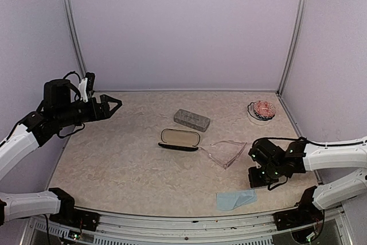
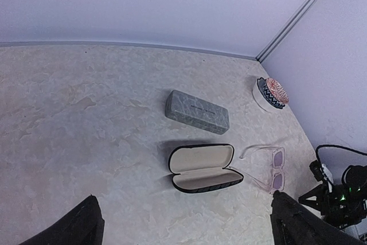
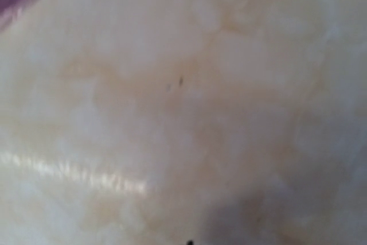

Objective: Organize the sunglasses
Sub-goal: Smooth out the folded cleaning cloth at the center of the board, then pick up the folded cleaning cloth from the center of the board.

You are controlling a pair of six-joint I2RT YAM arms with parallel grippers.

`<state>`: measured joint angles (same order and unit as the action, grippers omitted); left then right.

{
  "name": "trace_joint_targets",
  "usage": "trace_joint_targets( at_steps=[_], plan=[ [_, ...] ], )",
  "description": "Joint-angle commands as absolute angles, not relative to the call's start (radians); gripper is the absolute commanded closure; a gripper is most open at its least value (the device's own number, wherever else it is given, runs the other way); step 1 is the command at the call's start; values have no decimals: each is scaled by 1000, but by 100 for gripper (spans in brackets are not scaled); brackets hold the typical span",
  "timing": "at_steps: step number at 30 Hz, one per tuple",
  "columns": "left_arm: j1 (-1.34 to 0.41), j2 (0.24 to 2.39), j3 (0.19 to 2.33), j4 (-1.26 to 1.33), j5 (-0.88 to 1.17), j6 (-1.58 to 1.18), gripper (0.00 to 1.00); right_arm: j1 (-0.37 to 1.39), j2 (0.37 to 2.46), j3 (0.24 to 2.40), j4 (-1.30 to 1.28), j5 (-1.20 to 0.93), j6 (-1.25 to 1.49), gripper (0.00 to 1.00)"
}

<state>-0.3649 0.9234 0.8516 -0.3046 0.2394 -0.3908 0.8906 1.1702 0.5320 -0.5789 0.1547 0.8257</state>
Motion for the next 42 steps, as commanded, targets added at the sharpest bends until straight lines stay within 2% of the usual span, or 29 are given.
trace_joint_targets(
  at_steps=[1, 3, 8, 14, 19, 29, 37, 42],
  plan=[
    [-356, 923, 846, -303, 248, -373, 1, 852, 1165, 562, -535, 120, 797, 100],
    [-356, 923, 847, -303, 247, -373, 1, 851, 1164, 569, -535, 108, 780, 100],
    [-356, 925, 847, -302, 253, -373, 1, 851, 1109, 545, -506, 17, 733, 77],
    [-356, 929, 846, -301, 265, -373, 1, 851, 1077, 509, -538, -16, 743, 68],
    [-397, 953, 842, -283, 323, -394, 1, 851, 1093, 491, -556, -28, 767, 68],
    [-706, 1067, 804, -186, 277, -490, 2, 851, 1116, 462, -560, -14, 784, 67],
    [-929, 1344, 850, -71, 310, -483, 5, 853, 1122, 443, -545, -13, 792, 69],
    [-1011, 1540, 932, -22, 357, -456, 10, 856, 1131, 439, -540, -11, 794, 74]
  ],
)
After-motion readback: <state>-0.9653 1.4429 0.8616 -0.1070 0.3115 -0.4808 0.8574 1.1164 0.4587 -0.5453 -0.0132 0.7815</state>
